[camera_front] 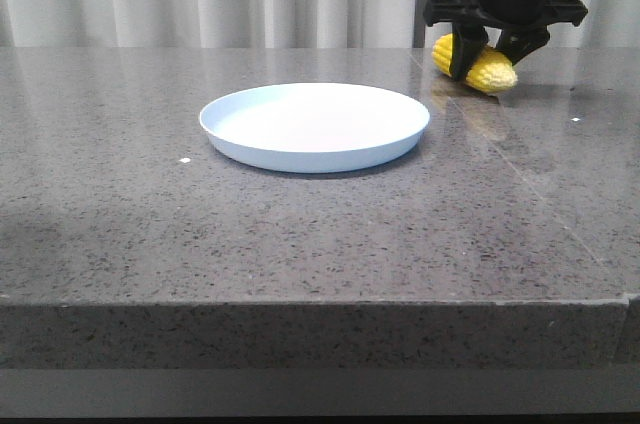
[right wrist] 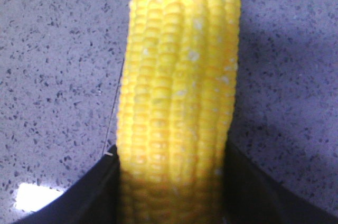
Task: Place corn on plate with both arms
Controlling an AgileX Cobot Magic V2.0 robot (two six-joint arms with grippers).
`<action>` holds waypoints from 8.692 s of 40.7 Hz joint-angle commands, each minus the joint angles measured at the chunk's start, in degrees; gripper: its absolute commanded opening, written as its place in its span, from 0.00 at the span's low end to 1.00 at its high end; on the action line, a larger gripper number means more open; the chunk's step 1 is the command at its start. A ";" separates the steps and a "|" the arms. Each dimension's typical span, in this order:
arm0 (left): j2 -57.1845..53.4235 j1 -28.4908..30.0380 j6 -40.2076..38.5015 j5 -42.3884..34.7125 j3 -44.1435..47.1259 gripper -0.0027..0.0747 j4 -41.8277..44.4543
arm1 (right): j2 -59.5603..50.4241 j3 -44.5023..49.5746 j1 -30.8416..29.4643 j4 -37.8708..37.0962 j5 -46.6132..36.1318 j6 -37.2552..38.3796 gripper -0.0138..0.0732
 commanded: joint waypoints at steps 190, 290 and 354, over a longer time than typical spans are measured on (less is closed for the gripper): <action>-1.09 0.35 -0.54 -4.97 -0.80 0.01 3.74 | -94.65 59.80 23.37 -6.59 4.78 0.19 0.08; -51.80 31.17 -5.03 -53.06 59.23 0.01 0.11 | -94.65 59.80 23.37 -6.59 5.16 0.19 0.08; -51.80 27.37 -4.94 -54.91 59.23 0.01 -0.30 | -94.65 59.80 23.37 -6.59 5.05 0.19 0.08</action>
